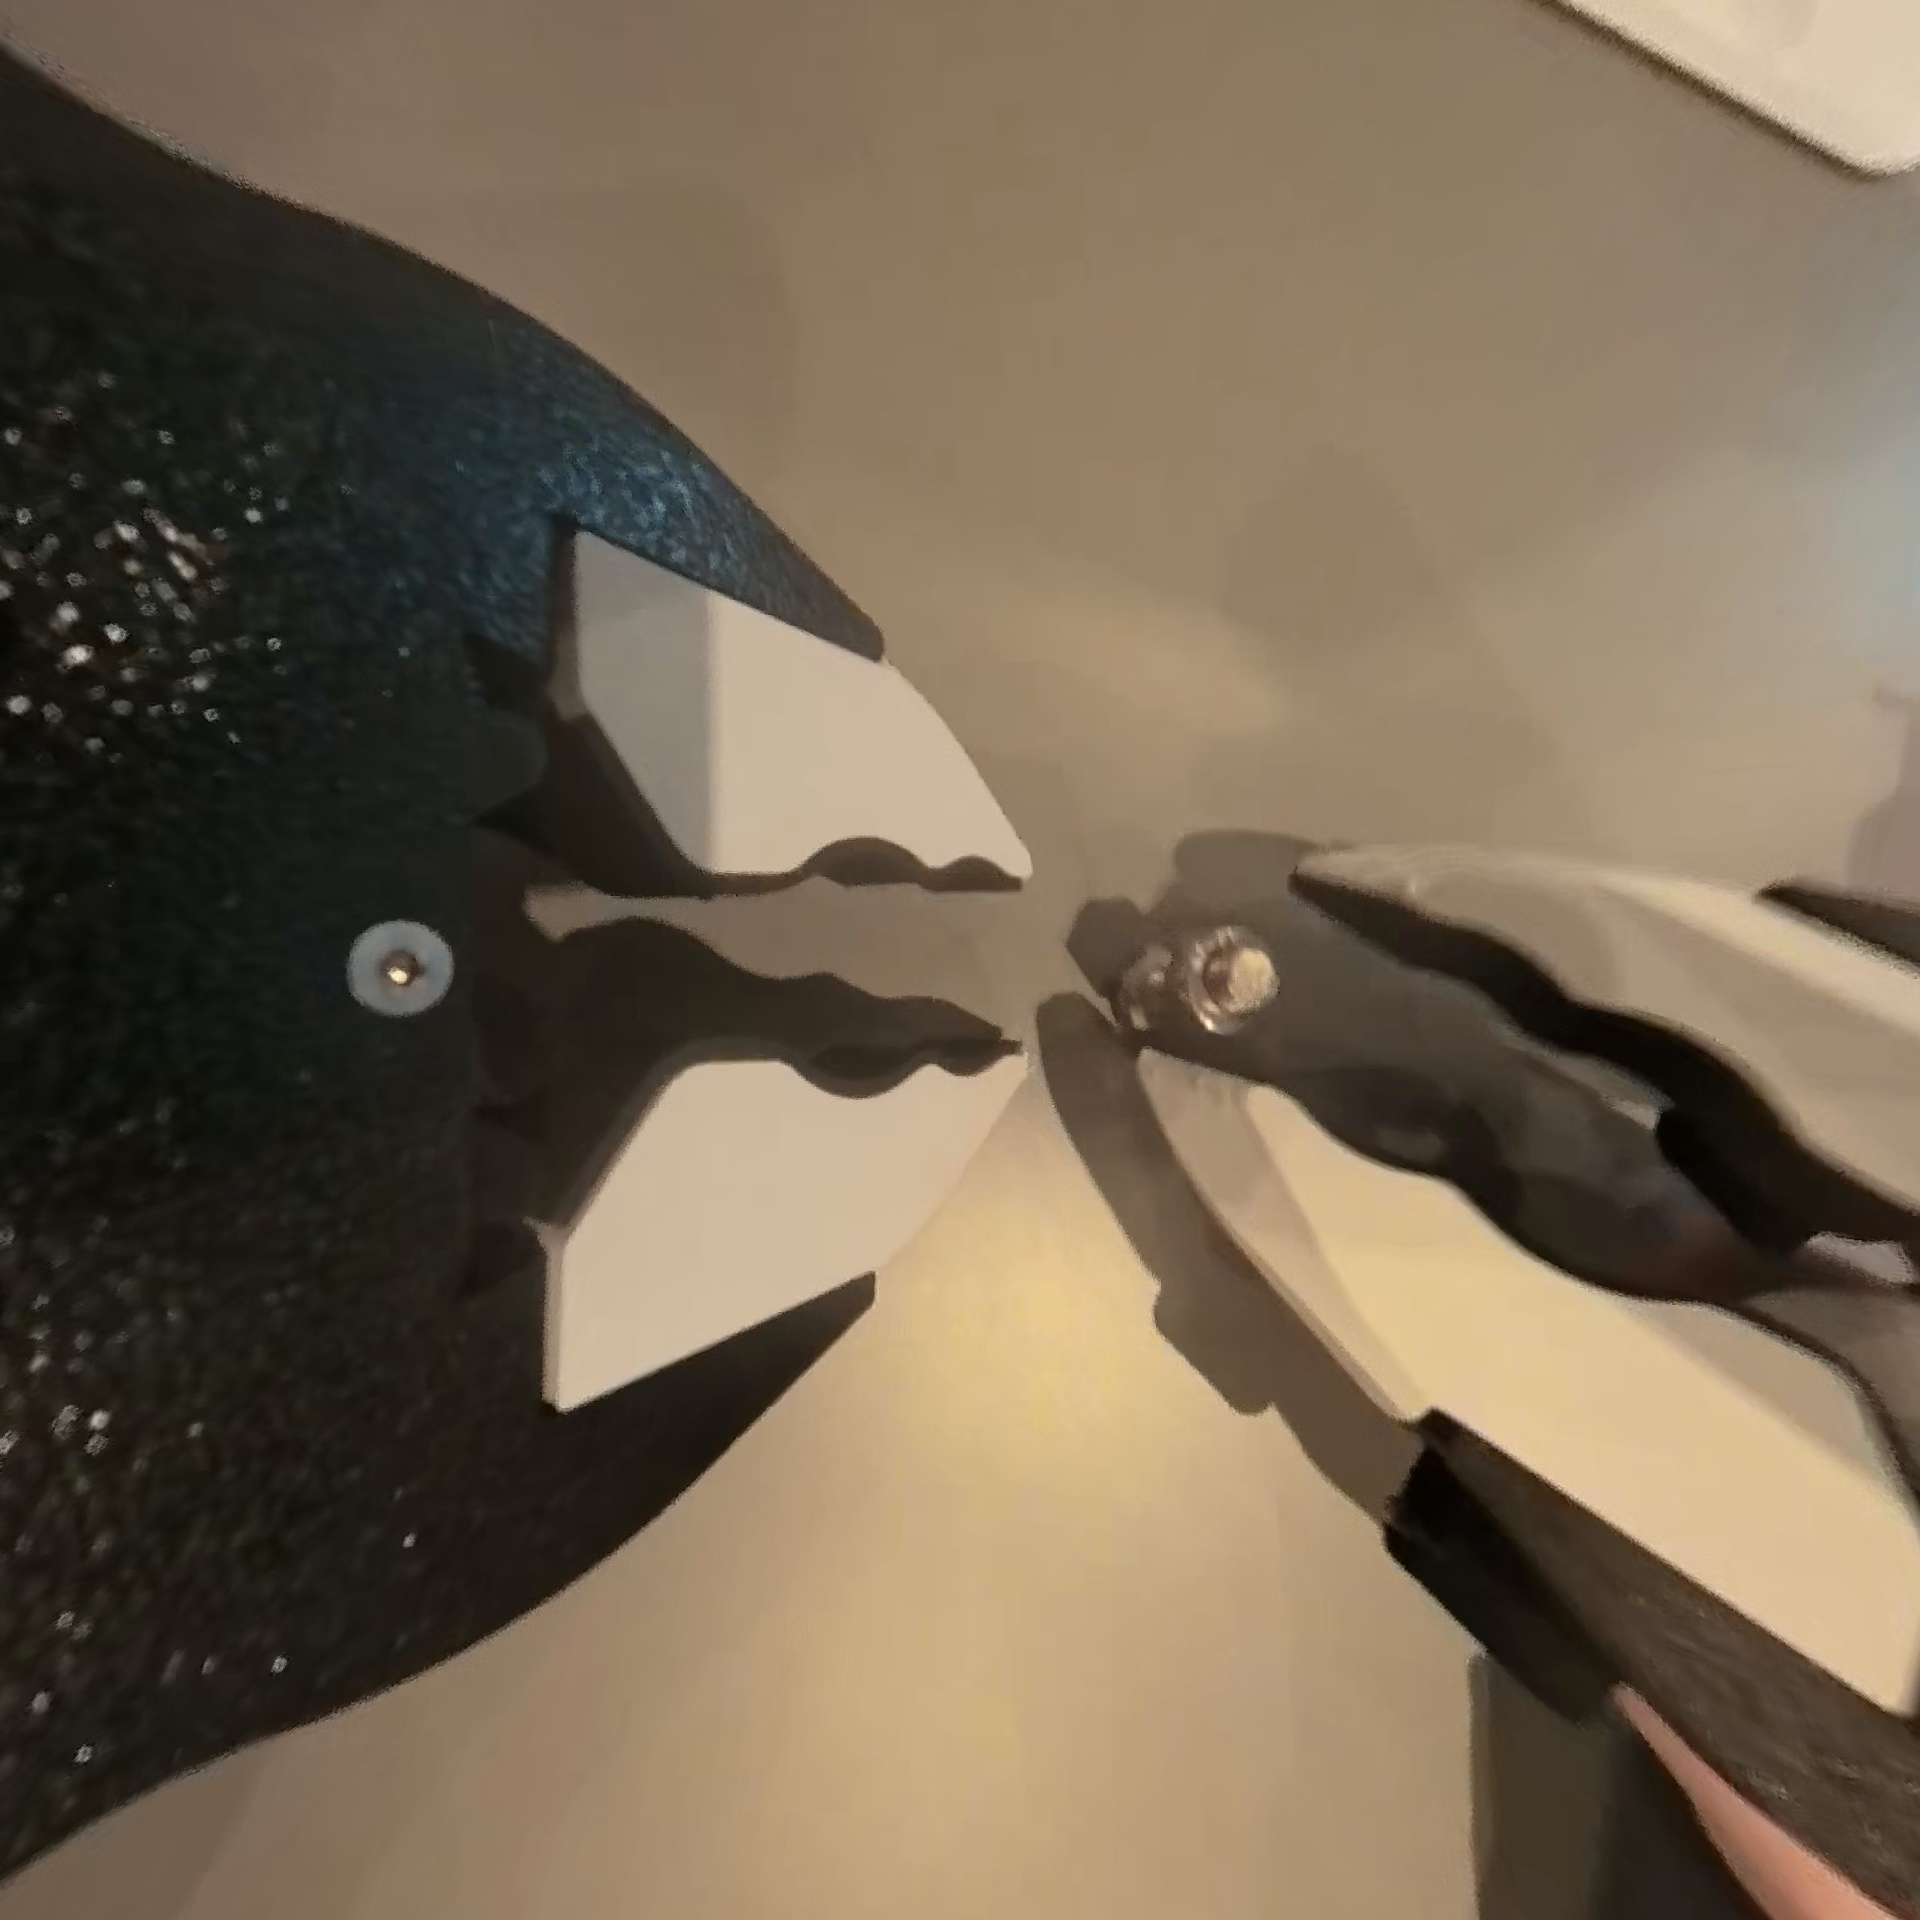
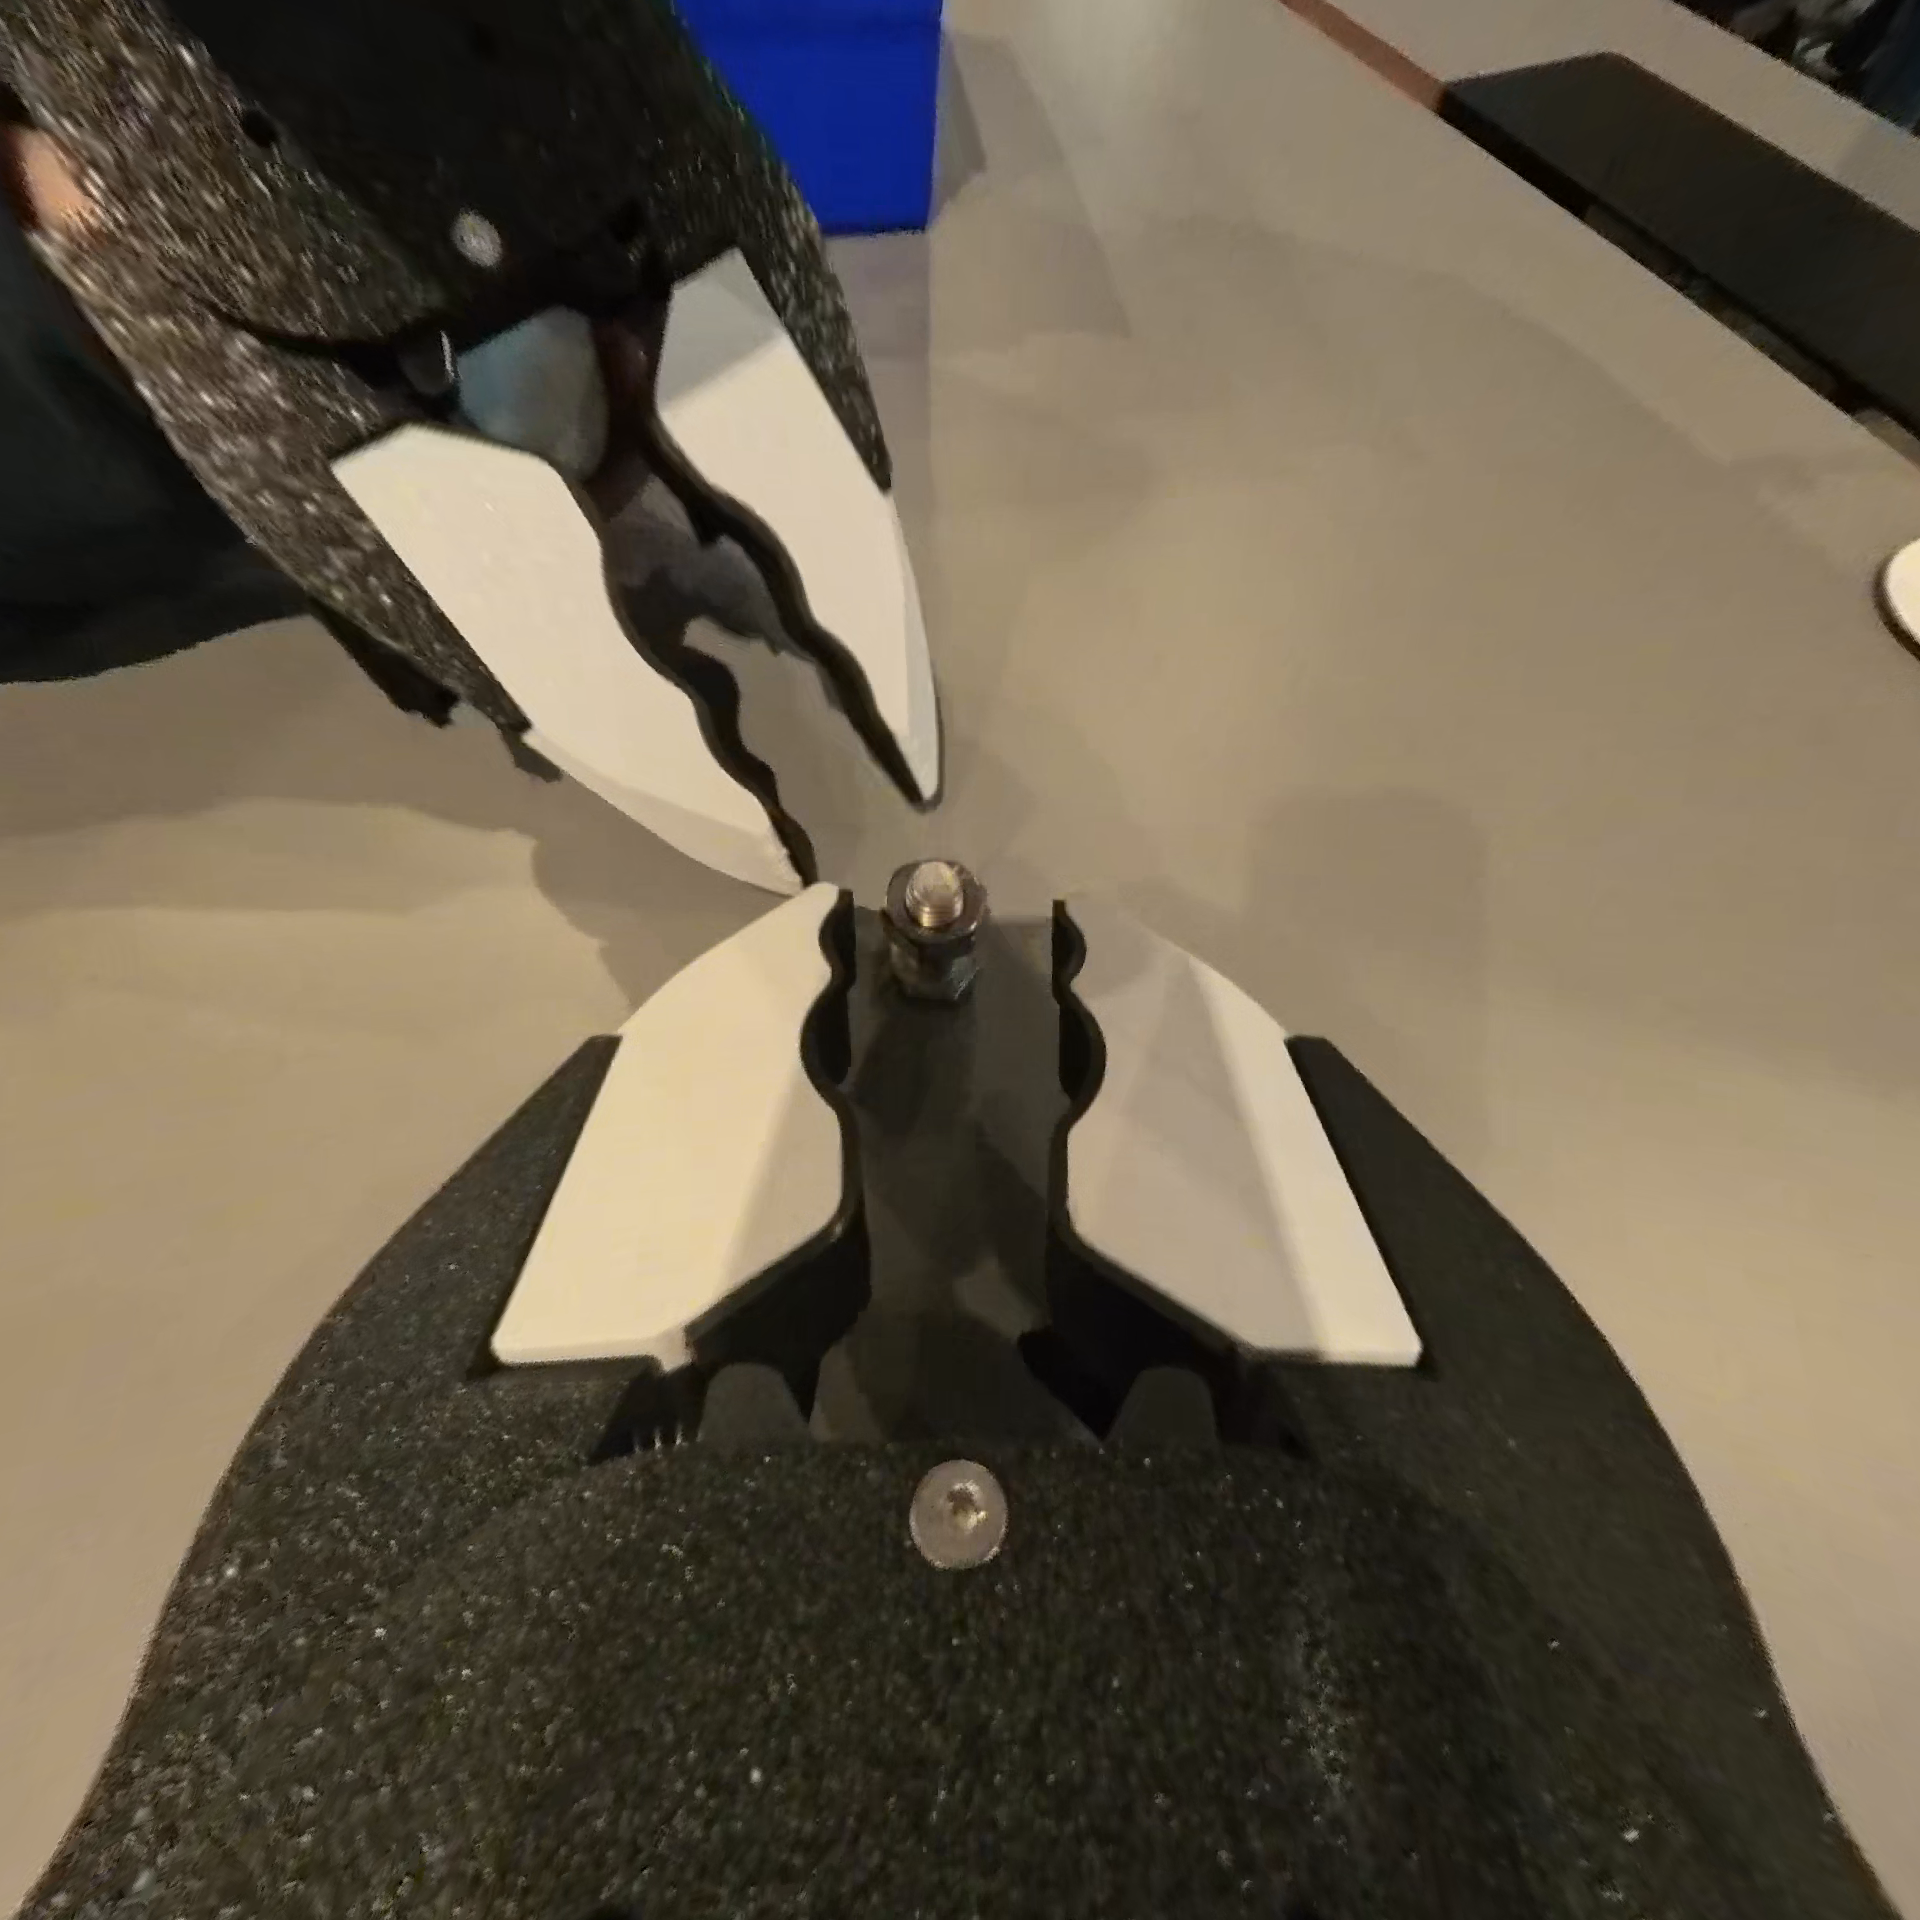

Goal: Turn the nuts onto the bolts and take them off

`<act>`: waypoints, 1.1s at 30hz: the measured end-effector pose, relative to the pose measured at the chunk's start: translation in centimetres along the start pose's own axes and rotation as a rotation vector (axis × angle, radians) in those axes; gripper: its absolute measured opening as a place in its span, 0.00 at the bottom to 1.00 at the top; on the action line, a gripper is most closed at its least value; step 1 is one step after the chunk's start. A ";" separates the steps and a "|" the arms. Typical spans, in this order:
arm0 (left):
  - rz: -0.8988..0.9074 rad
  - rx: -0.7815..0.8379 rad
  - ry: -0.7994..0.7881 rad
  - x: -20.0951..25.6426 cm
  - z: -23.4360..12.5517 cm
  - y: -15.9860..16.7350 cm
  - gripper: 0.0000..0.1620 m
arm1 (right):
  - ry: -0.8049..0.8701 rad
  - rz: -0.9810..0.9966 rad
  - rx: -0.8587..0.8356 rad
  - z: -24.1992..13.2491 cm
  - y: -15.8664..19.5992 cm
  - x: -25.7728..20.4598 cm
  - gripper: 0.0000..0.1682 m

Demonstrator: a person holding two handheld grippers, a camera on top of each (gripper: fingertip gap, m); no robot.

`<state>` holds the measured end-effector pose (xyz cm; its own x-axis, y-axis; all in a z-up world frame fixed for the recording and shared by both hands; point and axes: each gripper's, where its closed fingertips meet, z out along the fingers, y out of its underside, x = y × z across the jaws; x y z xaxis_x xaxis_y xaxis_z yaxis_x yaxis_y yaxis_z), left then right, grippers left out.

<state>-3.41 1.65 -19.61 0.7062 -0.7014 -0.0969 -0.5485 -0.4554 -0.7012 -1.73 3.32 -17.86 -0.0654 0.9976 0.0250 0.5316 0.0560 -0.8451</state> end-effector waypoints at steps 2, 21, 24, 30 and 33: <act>-0.010 0.030 0.010 -0.1 -0.5 -0.3 0.19 | 0.015 -0.010 -0.027 0.3 0.3 0.1 0.21; -0.106 0.324 -0.216 -4.2 -3.9 -3.1 0.29 | 0.396 -0.012 0.127 -14.4 -2.9 0.8 0.11; -0.101 0.326 -0.225 -4.2 -3.7 -3.2 0.29 | 0.571 0.036 0.174 -22.0 -1.4 2.7 0.11; -0.096 0.339 -0.234 -4.0 -3.3 -3.7 0.29 | 0.767 0.149 0.060 -31.6 5.4 11.7 0.11; -0.086 0.348 -0.241 -3.8 -3.2 -3.9 0.28 | 0.738 0.164 -0.061 -31.6 8.7 16.4 0.11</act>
<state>-5.38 4.34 -14.19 0.8498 -0.5020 -0.1609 -0.3283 -0.2653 -0.9066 28.50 21.54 -7.90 0.5893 0.7613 0.2706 0.5327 -0.1143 -0.8385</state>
